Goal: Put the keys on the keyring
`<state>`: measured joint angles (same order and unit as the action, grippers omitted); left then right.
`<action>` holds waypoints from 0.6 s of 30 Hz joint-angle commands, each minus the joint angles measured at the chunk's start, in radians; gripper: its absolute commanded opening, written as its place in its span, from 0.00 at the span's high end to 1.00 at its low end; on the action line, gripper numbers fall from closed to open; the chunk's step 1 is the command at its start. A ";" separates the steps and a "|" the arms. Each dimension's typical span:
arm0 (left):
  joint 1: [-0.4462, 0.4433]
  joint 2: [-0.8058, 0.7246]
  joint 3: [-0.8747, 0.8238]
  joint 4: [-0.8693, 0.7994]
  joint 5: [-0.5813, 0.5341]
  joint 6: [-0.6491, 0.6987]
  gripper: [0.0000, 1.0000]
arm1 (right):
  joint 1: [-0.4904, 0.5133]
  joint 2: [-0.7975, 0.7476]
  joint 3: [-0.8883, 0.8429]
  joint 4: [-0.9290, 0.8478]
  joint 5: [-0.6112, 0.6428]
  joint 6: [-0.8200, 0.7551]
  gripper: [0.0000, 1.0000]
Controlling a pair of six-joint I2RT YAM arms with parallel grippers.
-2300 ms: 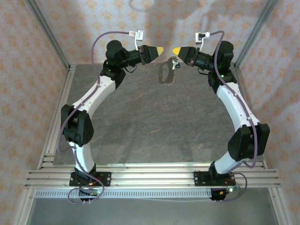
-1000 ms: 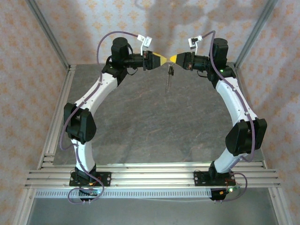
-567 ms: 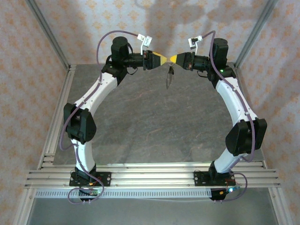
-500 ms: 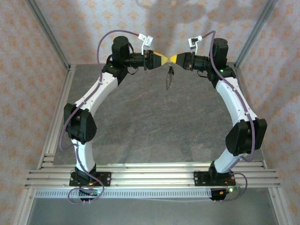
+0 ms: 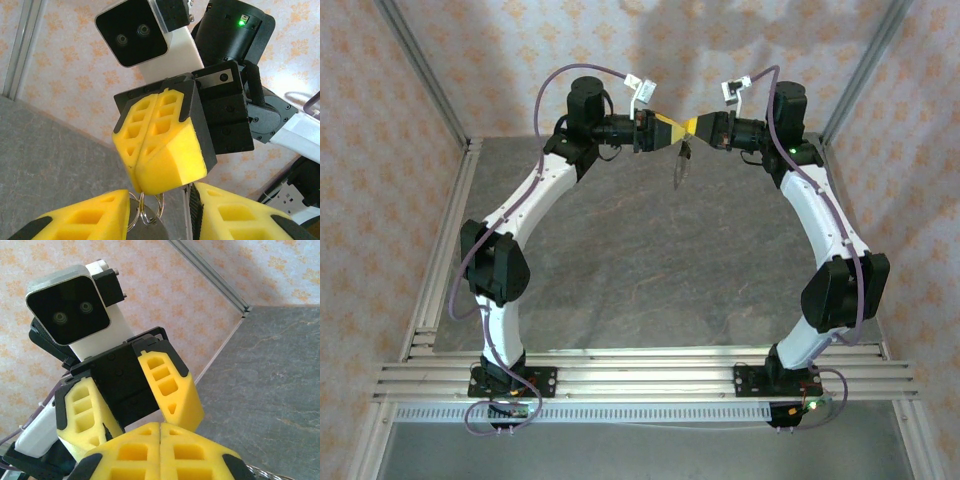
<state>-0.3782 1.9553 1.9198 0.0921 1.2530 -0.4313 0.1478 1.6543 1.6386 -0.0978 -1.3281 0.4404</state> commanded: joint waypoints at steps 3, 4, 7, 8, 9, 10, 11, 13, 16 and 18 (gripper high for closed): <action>-0.003 -0.001 0.005 -0.007 0.032 0.025 0.63 | 0.003 -0.010 0.042 0.035 -0.009 -0.013 1.00; -0.004 -0.001 0.008 -0.009 0.036 0.025 0.64 | 0.001 -0.007 0.042 0.036 -0.007 -0.011 1.00; -0.010 0.006 0.021 -0.029 0.053 0.041 0.68 | 0.002 -0.006 0.043 0.040 -0.004 -0.007 1.00; -0.011 0.009 0.026 -0.041 0.059 0.048 0.69 | 0.002 -0.005 0.043 0.044 -0.006 -0.004 1.00; -0.014 0.011 0.035 -0.061 0.066 0.063 0.71 | 0.002 -0.004 0.043 0.046 -0.006 -0.004 1.00; -0.017 0.014 0.044 -0.088 0.075 0.083 0.73 | 0.001 -0.004 0.043 0.046 -0.005 -0.004 1.00; -0.020 0.015 0.053 -0.113 0.079 0.102 0.74 | 0.002 -0.003 0.043 0.046 -0.004 -0.004 1.00; -0.023 0.020 0.072 -0.164 0.076 0.137 0.74 | 0.001 -0.001 0.041 0.047 -0.007 -0.003 1.00; -0.025 0.024 0.077 -0.162 0.070 0.134 0.77 | 0.002 -0.004 0.040 0.046 -0.012 -0.003 1.00; -0.025 0.026 0.081 -0.148 0.064 0.121 0.78 | 0.002 -0.007 0.035 0.044 -0.013 -0.007 1.00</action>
<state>-0.3866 1.9717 1.9629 -0.0349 1.2823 -0.3321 0.1478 1.6543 1.6386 -0.0978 -1.3319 0.4408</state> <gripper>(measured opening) 0.226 0.044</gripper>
